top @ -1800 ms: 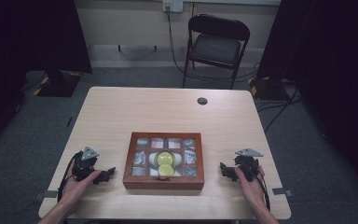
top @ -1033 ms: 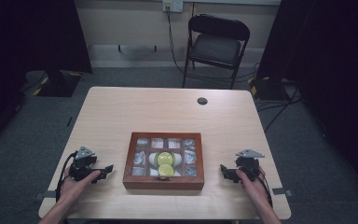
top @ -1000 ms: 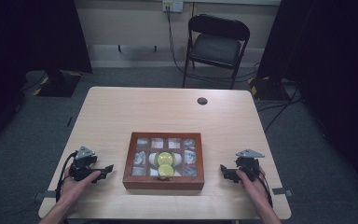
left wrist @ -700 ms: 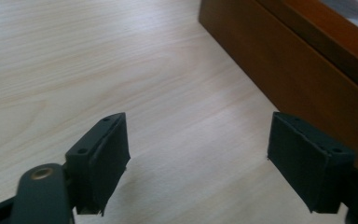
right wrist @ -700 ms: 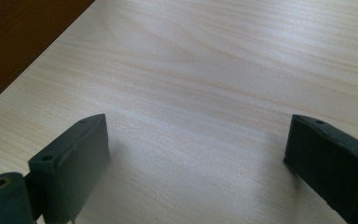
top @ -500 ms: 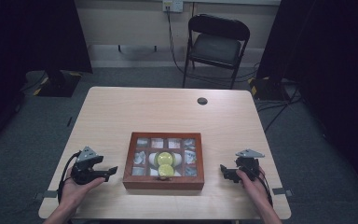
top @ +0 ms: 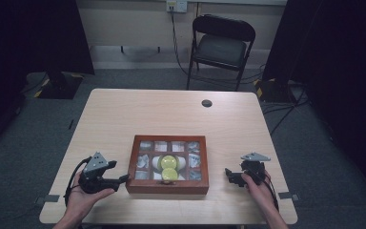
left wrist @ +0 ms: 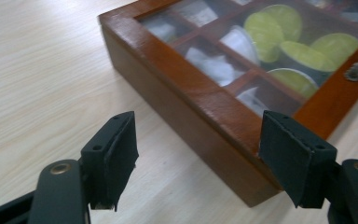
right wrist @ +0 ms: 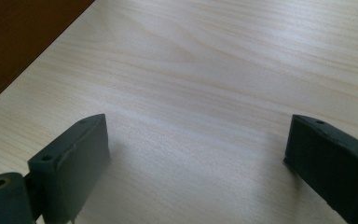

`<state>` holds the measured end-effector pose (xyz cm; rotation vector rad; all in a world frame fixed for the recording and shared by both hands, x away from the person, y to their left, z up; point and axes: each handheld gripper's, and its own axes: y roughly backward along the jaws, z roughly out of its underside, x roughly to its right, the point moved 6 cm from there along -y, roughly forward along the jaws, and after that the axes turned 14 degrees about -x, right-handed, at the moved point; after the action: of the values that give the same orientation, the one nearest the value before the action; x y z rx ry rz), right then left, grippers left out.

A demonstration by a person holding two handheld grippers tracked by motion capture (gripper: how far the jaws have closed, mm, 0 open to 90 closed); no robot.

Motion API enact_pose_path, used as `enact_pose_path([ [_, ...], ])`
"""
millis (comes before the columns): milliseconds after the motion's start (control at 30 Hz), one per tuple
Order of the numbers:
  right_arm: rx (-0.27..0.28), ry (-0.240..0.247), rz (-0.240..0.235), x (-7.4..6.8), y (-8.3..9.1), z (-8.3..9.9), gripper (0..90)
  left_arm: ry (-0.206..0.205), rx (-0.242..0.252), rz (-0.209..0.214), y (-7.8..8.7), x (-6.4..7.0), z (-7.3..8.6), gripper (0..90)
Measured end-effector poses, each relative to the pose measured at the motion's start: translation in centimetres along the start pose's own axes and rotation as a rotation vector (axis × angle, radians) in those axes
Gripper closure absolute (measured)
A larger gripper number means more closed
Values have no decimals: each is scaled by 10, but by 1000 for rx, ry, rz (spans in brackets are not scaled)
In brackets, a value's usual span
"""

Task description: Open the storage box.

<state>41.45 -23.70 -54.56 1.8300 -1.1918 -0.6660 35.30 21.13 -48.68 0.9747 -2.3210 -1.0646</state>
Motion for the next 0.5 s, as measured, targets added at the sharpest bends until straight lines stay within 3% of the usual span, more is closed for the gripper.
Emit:
enact_pose_path([
  [200,0,0,0,0,0,0,57,-31,17,25,4,11,-7,287],
  [500,0,0,0,0,0,0,56,-75,12,110,-1,29,-18,300],
])
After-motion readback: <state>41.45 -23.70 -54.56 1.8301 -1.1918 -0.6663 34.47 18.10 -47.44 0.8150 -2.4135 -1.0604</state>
